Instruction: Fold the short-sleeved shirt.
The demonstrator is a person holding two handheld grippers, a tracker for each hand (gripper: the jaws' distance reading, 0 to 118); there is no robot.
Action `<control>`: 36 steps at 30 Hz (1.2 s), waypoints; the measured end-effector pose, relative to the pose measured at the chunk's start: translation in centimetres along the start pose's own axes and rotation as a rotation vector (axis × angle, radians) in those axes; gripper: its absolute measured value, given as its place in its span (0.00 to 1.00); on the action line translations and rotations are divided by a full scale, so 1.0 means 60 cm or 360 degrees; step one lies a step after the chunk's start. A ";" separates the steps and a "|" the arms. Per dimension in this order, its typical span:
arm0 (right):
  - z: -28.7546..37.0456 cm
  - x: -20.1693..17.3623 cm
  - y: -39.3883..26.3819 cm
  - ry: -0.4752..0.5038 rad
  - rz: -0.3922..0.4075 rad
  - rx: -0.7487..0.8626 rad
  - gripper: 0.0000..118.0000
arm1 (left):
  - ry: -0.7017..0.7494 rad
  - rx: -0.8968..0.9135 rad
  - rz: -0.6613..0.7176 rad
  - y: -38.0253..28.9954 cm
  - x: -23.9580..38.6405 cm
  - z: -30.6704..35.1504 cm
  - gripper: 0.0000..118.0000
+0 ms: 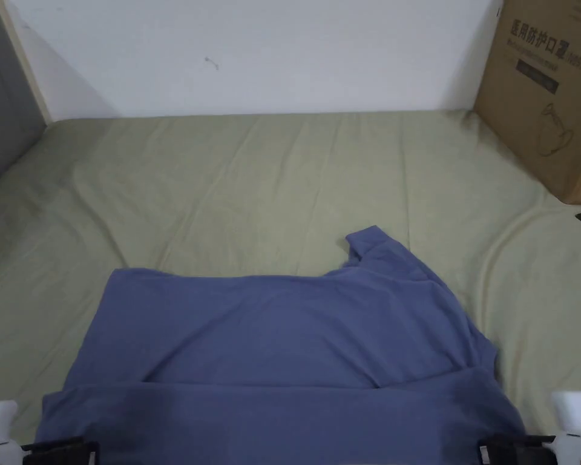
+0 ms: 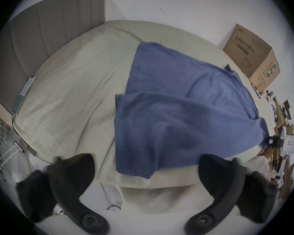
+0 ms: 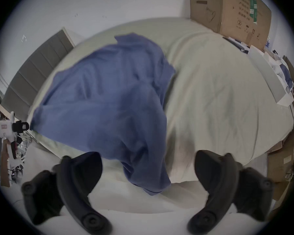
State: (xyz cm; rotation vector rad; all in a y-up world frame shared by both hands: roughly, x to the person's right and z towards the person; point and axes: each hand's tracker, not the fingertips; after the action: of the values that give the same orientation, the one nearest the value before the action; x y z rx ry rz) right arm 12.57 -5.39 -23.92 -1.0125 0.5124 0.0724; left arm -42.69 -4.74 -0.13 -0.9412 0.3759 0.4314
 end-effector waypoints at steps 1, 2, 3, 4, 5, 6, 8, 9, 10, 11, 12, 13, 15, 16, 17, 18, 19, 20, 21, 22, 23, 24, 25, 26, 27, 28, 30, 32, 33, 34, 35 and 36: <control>0.012 -0.002 0.010 0.0027 0.0006 0.0036 0.88 | -0.0033 0.0082 -0.0003 0.008 0.006 0.020 0.98; 0.022 -0.008 0.022 0.0003 0.0010 0.0052 0.88 | -0.0041 0.0123 0.0042 0.018 0.012 0.029 0.98; 0.031 -0.014 0.038 0.0007 0.0020 0.0088 0.84 | -0.0026 0.0121 0.0049 0.028 0.024 0.034 0.98; 0.040 -0.014 0.055 0.0052 0.0038 0.0138 0.76 | -0.0040 0.0120 0.0044 0.041 0.035 0.039 0.96; 0.047 -0.021 0.071 0.0094 0.0044 0.0184 0.60 | -0.0077 0.0160 0.0032 0.055 0.048 0.042 0.90; 0.051 -0.030 0.090 0.0111 0.0043 0.0219 0.35 | -0.0093 0.0195 0.0018 0.070 0.063 0.042 0.68; 0.041 -0.041 0.130 0.0100 0.0040 0.0280 0.07 | -0.0116 0.0249 -0.0009 0.098 0.078 0.023 0.12; 0.030 -0.047 0.150 0.0093 0.0025 0.0298 0.00 | -0.0119 0.0247 -0.0013 0.114 0.087 0.008 0.01; 0.018 -0.051 0.171 0.0101 0.0016 0.0297 0.00 | -0.0101 0.0246 -0.0013 0.129 0.096 -0.009 0.00; 0.003 -0.054 0.195 0.0132 -0.0013 0.0282 0.00 | -0.0068 0.0264 -0.0018 0.141 0.105 -0.026 0.00; -0.016 -0.052 0.216 0.0157 -0.0024 0.0286 0.00 | -0.0074 0.0254 -0.0035 0.154 0.107 -0.039 0.00; -0.031 -0.055 0.234 0.0145 -0.0028 0.0298 0.00 | -0.0107 0.0226 -0.0029 0.165 0.108 -0.048 0.00; -0.070 -0.056 0.278 0.0122 -0.0030 0.0270 0.00 | -0.0164 0.0222 0.0004 0.182 0.117 -0.061 0.00; -0.090 -0.047 0.297 0.0093 -0.0042 0.0267 0.00 | -0.0169 0.0210 0.0001 0.189 0.120 -0.066 0.00; -0.112 -0.040 0.316 0.0084 -0.0056 0.0257 0.00 | -0.0166 0.0210 -0.0011 0.195 0.122 -0.072 0.00; -0.134 -0.034 0.334 0.0063 -0.0066 0.0251 0.00 | -0.0152 0.0216 -0.0021 0.200 0.124 -0.077 0.00; -0.154 -0.028 0.349 0.0020 -0.0094 0.0258 0.00 | -0.0144 0.0212 -0.0022 0.211 0.119 -0.085 0.00; -0.174 -0.020 0.363 -0.0007 -0.0087 0.0247 0.00 | -0.0141 0.0204 -0.0013 0.219 0.114 -0.092 0.00; -0.196 -0.014 0.379 -0.0042 -0.0102 0.0196 0.19 | -0.0136 0.0195 0.0004 0.223 0.110 -0.099 0.00; -0.217 -0.009 0.393 -0.0072 -0.0133 0.0111 0.47 | -0.0133 0.0185 0.0022 0.227 0.107 -0.105 0.00; -0.243 -0.004 0.406 -0.0086 -0.0147 0.0000 0.75 | -0.0131 0.0180 0.0031 0.232 0.103 -0.112 0.00; -0.264 0.002 0.413 -0.0094 -0.0155 -0.0034 0.87 | -0.0128 0.0169 0.0037 0.235 0.101 -0.119 0.00; -0.277 0.005 0.416 -0.0084 -0.0145 0.0012 0.85 | -0.0118 0.0159 0.0038 0.237 0.099 -0.125 0.00; -0.291 0.007 0.421 -0.0099 -0.0131 0.0013 0.82 | -0.0108 0.0152 0.0038 0.239 0.098 -0.132 0.00; -0.307 0.005 0.429 -0.0166 -0.0111 -0.0034 0.82 | -0.0102 0.0137 0.0038 0.242 0.097 -0.139 0.00; -0.319 0.005 0.431 -0.0186 -0.0068 -0.0066 0.82 | -0.0102 0.0125 0.0038 0.244 0.095 -0.144 0.00; -0.350 0.006 0.437 -0.0214 -0.0011 -0.0138 0.72 | -0.0088 0.0099 0.0034 0.252 0.090 -0.158 0.00; -0.366 0.009 0.439 -0.0278 -0.0075 -0.0208 0.69 | -0.0069 0.0092 0.0032 0.263 0.085 -0.166 0.00; -0.358 0.008 0.442 -0.0241 -0.0130 -0.0152 0.56 | -0.0054 0.0094 0.0028 0.269 0.082 -0.169 0.00; -0.351 0.004 0.445 -0.0255 -0.0116 -0.0129 0.45 | -0.0044 0.0102 0.0026 0.276 0.079 -0.172 0.03; -0.348 -0.001 0.448 -0.0282 -0.0074 -0.0122 0.32 | -0.0033 0.0112 0.0027 0.286 0.054 -0.190 0.12; -0.344 -0.011 0.450 -0.0362 -0.0004 -0.0132 0.19 | -0.0018 0.0115 0.0028 0.297 0.046 -0.198 0.33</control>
State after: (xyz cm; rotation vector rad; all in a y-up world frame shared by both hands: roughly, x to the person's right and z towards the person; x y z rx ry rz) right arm -3.62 -7.78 -53.71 -1.0705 0.3022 0.2058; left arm -50.82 -4.94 -20.09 -0.8656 0.3870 0.4363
